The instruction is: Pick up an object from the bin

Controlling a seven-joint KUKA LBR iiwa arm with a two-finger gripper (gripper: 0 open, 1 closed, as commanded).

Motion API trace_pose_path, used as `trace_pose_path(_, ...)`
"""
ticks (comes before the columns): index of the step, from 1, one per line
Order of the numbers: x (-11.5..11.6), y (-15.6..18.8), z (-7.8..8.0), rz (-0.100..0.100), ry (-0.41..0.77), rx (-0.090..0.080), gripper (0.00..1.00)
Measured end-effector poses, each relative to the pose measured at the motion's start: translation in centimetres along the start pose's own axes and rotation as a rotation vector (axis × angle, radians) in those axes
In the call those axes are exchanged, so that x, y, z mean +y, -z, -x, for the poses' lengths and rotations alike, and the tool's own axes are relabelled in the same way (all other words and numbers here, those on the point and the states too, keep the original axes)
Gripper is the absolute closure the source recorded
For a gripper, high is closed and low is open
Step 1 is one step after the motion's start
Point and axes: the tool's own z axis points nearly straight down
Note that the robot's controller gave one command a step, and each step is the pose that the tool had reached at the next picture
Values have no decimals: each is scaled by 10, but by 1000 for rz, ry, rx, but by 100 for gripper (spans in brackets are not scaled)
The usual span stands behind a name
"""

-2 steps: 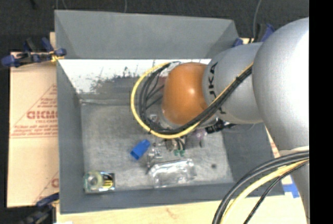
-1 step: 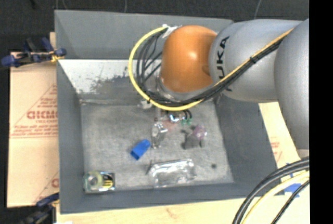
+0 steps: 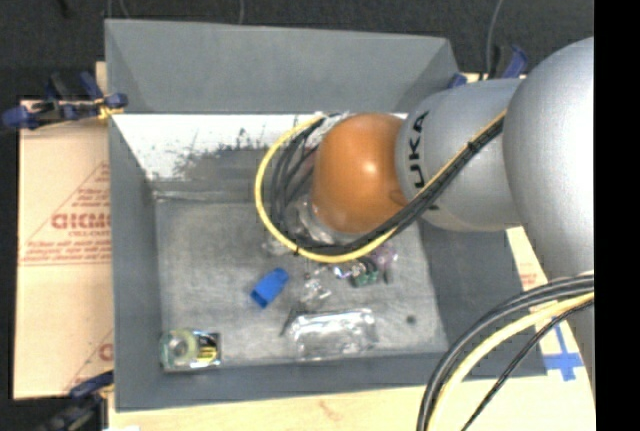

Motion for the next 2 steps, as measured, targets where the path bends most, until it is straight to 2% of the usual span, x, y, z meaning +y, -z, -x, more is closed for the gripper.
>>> trace_pose_path(1, 38, 3, -3, 0, -126, -4, 0)
trace_pose_path(2, 38, 4, -2, 2, -130, -8, 100)
